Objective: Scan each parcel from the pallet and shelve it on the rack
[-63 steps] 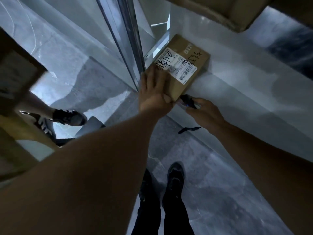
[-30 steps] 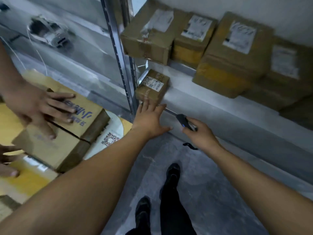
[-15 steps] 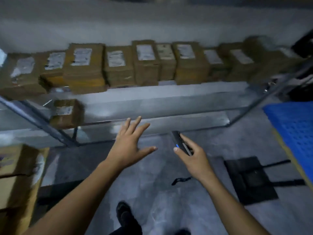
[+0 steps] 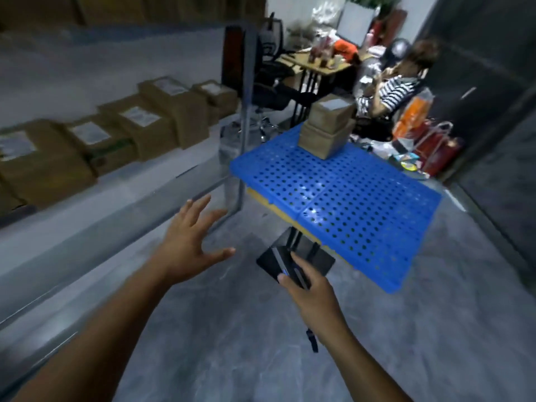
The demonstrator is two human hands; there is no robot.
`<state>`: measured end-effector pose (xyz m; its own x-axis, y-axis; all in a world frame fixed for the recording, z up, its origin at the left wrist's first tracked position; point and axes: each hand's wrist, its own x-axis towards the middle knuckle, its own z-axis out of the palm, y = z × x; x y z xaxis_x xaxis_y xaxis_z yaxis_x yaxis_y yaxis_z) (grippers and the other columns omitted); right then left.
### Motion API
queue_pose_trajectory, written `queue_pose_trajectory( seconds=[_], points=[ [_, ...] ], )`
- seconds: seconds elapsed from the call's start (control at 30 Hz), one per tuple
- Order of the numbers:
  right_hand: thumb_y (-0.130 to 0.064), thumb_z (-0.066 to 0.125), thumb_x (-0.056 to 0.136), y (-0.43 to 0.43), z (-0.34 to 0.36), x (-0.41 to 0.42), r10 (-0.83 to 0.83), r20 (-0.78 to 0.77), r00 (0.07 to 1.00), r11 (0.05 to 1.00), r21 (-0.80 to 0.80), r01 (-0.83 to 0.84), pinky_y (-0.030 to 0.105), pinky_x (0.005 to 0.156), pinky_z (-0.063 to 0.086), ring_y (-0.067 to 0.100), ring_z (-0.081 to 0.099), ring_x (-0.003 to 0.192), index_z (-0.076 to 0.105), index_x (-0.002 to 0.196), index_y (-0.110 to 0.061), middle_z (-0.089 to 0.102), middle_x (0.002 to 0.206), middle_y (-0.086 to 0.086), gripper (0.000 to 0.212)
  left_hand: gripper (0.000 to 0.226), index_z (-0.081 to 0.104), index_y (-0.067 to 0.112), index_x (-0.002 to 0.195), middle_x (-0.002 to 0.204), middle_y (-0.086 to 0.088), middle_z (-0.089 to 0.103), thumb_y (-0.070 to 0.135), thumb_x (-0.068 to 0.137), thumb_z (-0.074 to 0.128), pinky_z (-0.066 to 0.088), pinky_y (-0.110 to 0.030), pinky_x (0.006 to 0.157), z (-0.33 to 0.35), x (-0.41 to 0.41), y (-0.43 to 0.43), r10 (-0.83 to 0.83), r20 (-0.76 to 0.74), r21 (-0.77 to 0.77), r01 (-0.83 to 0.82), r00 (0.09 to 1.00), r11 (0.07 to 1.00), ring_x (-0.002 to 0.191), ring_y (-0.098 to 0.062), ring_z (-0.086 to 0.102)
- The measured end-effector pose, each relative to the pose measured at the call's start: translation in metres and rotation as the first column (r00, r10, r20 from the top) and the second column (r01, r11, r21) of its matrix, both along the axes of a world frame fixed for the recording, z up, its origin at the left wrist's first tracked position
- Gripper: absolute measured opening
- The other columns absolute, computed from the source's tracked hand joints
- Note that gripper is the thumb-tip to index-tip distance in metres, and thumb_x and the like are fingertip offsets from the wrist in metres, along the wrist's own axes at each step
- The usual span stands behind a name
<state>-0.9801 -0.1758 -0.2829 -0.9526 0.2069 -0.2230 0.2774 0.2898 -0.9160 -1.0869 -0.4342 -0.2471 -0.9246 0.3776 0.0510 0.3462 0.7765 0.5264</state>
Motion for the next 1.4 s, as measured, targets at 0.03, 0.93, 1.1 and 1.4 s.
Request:
queue_pose_trajectory(
  seconds=[0.03, 0.93, 1.1, 1.4],
  points=[
    [-0.034, 0.074, 0.090, 0.015, 0.000, 0.000, -0.039, 0.020, 0.999, 0.999, -0.030, 0.039, 0.026, 0.105, 0.046, 0.002, 0.052, 0.127, 0.055, 0.140, -0.032, 0.058, 0.135, -0.017, 0.053, 0.104, 0.039, 0.032, 0.156, 0.171, -0.001, 0.011, 0.090, 0.071, 0.056, 0.014, -0.049, 0.127, 0.002, -0.009, 0.014, -0.031, -0.002, -0.013, 0.031, 1.000, 0.999, 0.159, -0.030, 0.004],
    [-0.050, 0.068, 0.089, 0.212, -0.015, -0.331, -0.392, 0.220, 0.893, 0.917, 0.015, 0.398, 0.025, 0.084, 0.044, 0.005, 0.059, 0.106, 0.043, 0.145, -0.045, 0.050, 0.145, -0.008, 0.062, 0.093, 0.038, 0.038, 0.151, 0.160, 0.007, 0.032, 0.072, 0.072, 0.072, 0.042, -0.028, 0.106, -0.072, -0.457, 0.276, -0.313, 0.131, 0.242, 0.276, 0.941, 0.930, 0.143, -0.012, 0.038],
    [-0.042, 0.068, 0.092, 0.248, -0.017, -0.389, -0.357, 0.200, 0.913, 0.933, 0.018, 0.360, 0.014, 0.069, 0.045, 0.015, 0.063, 0.103, 0.045, 0.146, -0.039, 0.057, 0.139, 0.001, 0.059, 0.110, 0.025, 0.033, 0.160, 0.168, -0.004, 0.018, 0.055, 0.071, 0.086, 0.037, -0.048, 0.118, -0.063, -0.570, 0.350, -0.276, 0.068, 0.254, 0.251, 0.959, 0.934, 0.153, -0.026, 0.025],
    [-0.051, 0.067, 0.089, 0.283, -0.028, -0.424, -0.393, 0.230, 0.890, 0.905, -0.076, 0.419, 0.025, 0.078, 0.054, 0.001, 0.065, 0.091, 0.048, 0.138, -0.052, 0.062, 0.119, -0.007, 0.053, 0.090, 0.049, 0.011, 0.145, 0.134, 0.001, 0.054, 0.014, 0.067, 0.094, 0.041, 0.000, 0.086, -0.087, -0.661, 0.427, -0.336, 0.085, 0.402, 0.277, 0.938, 0.873, 0.119, -0.003, 0.053]
  ],
)
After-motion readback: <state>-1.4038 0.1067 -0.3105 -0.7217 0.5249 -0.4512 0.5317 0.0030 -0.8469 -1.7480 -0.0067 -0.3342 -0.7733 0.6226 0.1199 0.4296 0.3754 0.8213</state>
